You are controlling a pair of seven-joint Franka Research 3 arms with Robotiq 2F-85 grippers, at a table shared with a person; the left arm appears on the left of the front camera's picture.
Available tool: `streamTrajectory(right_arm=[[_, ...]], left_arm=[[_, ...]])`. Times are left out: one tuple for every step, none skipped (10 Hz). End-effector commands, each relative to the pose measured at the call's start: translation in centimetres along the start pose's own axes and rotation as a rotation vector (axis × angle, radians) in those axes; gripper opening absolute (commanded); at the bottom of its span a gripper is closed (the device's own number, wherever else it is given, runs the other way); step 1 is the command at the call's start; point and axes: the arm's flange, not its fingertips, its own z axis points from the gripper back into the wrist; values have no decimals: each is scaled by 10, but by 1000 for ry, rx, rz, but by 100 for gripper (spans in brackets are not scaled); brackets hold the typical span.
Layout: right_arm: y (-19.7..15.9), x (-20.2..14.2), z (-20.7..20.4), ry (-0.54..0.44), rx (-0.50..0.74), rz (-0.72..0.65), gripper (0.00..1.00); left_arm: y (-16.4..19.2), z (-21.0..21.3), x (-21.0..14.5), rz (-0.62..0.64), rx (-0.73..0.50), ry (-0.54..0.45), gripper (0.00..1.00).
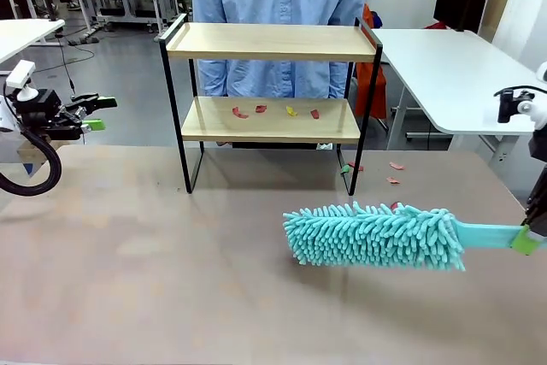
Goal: Clean the shelf.
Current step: Clean the specific section of the Shelf indicated by the human with the Duster.
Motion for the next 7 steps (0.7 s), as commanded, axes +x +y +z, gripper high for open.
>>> streamTrajectory(right_arm=[[0,1,1,-11,2,-5,13],[0,1,1,-11,2,-5,13],[0,1,1,-11,2,-5,13],[0,1,1,-11,2,-5,13],[0,1,1,-11,2,-5,13],[0,1,1,-11,2,-5,13],[0,1,1,-11,2,-5,13]], left_arm=[[0,0,3,-15,0,-1,100],[0,0,3,-15,0,-1,100],[0,0,3,-15,0,-1,100],[0,0,3,-15,0,-1,100],[0,0,3,-15,0,-1,100],[0,0,3,-15,0,-1,100],[0,0,3,-15,0,-1,100]])
